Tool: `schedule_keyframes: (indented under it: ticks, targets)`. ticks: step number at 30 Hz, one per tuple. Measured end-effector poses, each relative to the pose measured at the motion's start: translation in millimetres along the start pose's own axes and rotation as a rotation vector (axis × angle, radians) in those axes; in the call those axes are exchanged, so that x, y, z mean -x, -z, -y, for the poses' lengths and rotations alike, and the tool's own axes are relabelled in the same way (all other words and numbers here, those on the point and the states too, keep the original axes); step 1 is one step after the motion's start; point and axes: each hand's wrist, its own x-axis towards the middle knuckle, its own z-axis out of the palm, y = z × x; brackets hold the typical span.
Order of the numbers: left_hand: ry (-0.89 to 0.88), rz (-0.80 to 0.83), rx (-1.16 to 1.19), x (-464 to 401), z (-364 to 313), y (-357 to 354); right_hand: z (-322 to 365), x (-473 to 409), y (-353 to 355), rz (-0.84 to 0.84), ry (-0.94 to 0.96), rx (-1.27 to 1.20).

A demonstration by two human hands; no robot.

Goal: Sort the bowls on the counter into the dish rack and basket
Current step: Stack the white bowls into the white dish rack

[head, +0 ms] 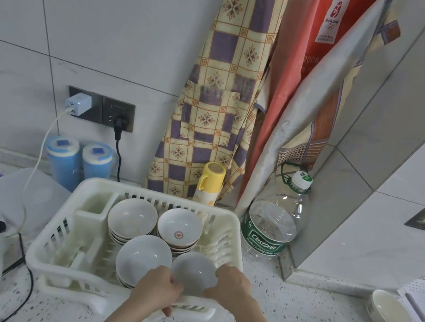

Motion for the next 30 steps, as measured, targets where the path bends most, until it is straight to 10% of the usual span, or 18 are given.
schedule_keyframes:
  ticks: [6,18,30]
  targets:
    - [-0.054,-0.06,-0.021,4.8,4.6,0.6,-1.8,9.7,-12.0,-0.185,0.031,-0.09]
    - [-0.193,-0.284,0.456,56.1,-53.7,-62.4,-136.7,83.2,-27.5,-0.278,0.035,-1.05]
    - [-0.121,0.06,0.596,92.0,-221.8,-317.2,-422.7,157.1,-64.8,-0.401,-0.499,-1.448]
